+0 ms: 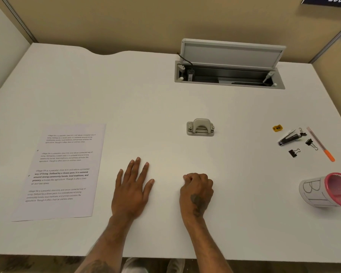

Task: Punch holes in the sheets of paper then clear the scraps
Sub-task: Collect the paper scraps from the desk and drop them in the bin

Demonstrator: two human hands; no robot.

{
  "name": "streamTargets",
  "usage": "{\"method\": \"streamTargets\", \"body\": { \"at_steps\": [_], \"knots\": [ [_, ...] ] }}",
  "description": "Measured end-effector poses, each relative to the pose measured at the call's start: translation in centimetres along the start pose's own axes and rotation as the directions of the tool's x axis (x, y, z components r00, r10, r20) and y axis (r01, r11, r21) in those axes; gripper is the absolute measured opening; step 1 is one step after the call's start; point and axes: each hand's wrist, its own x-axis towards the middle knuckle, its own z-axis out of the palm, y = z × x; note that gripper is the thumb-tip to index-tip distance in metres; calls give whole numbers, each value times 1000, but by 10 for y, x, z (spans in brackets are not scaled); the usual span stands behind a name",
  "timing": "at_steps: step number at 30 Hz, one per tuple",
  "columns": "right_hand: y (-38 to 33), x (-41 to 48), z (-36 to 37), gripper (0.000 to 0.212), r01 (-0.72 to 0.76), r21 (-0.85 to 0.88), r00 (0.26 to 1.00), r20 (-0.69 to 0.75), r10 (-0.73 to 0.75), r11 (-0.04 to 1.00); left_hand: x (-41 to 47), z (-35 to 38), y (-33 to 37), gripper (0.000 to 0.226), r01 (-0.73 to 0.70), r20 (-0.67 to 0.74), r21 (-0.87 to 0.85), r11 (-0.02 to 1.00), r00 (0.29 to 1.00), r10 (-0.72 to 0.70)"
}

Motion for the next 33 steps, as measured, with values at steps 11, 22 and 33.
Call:
{"method": "streamTargets", "body": {
  "at_steps": [11, 22, 33],
  "knots": [
    [6, 15, -19, 16, -80, 97, 976, 210, 58, 992, 0, -2, 1, 61, 8, 20, -1, 1000, 1000, -8],
    [69, 55, -146, 18, -488, 869, 860, 463, 215, 81, -4, -7, 2, 64, 6, 29, -23, 1000, 1000, -5],
    [209, 138, -272, 16, -239, 95, 954, -160, 252, 966, -4, -4, 3, 69, 10, 26, -33, 999, 1000, -9]
  ]
}}
